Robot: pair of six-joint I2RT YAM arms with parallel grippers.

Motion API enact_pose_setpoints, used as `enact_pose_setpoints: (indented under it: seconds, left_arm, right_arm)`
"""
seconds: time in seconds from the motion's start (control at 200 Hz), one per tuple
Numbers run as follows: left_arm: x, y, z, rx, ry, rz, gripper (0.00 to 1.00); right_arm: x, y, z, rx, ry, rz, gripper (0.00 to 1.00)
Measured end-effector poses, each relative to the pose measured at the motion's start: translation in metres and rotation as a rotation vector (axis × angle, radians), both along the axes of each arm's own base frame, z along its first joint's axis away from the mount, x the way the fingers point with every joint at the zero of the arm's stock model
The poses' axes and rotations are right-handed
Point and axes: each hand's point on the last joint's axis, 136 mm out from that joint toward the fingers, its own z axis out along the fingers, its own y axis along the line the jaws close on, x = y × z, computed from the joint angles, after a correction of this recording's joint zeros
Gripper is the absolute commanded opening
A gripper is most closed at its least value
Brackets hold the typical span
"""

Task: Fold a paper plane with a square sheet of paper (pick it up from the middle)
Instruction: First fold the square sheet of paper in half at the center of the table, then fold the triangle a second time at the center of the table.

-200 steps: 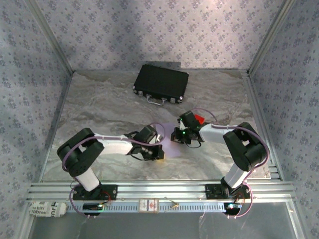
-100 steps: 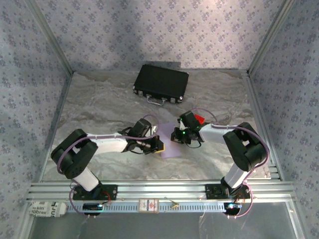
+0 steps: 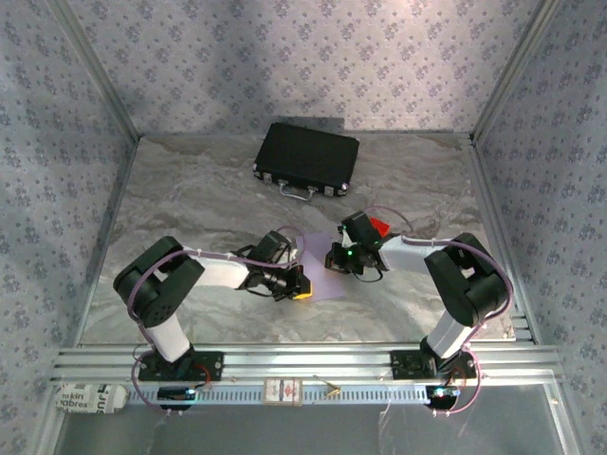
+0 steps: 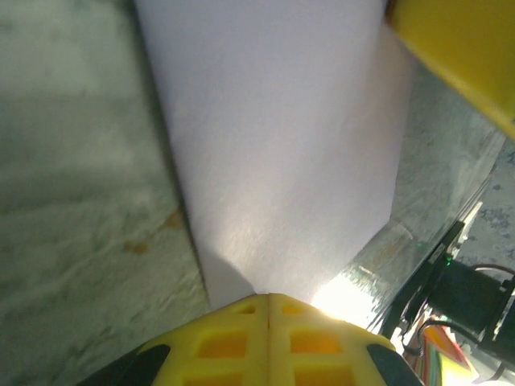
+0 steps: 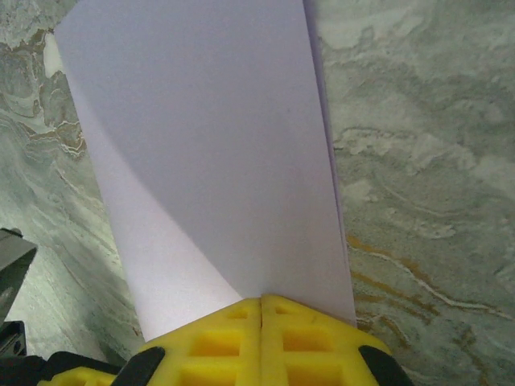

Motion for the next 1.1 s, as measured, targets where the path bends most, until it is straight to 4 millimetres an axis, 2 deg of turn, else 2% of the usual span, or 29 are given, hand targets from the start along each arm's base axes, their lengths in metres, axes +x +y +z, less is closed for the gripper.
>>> enact_pose_setpoints:
  seconds: [0.12,0.335,0.515,0.6,0.725,0.83,0.954,1.099]
  left_arm:
    - [-0.009,0.005,-0.001,0.047,-0.005,-0.041,0.05]
    - [-0.019,0.000,0.004,0.154,-0.055,-0.130,0.06]
    - [-0.017,0.006,0.008,0.211,-0.100,-0.142,0.06]
    - [-0.013,0.010,0.016,0.222,-0.140,-0.132,0.06]
    - [0.002,0.012,0.039,0.182,-0.195,-0.088,0.06]
    - [0.028,0.020,0.051,0.146,-0.224,-0.012,0.07]
    - [0.057,0.033,0.057,0.102,-0.226,0.083,0.07]
    - [0.084,0.035,0.063,0.016,-0.208,0.149,0.08]
  right_arm:
    - [0.000,0.000,0.000,0.000,0.000,0.000,0.01]
    - [0.000,0.000,0.000,0.000,0.000,0.000,0.01]
    - [0.000,0.000,0.001,0.001,-0.001,-0.001,0.02]
    - [0.000,0.001,0.001,0.001,-0.003,0.002,0.03]
    - [0.000,0.000,0.003,0.001,-0.006,0.001,0.07]
    - [0.000,0.000,0.009,0.004,-0.019,-0.001,0.12]
    - [0.004,-0.002,0.033,0.021,-0.077,-0.009,0.21]
    - [0.010,-0.013,0.063,0.044,-0.151,-0.048,0.26]
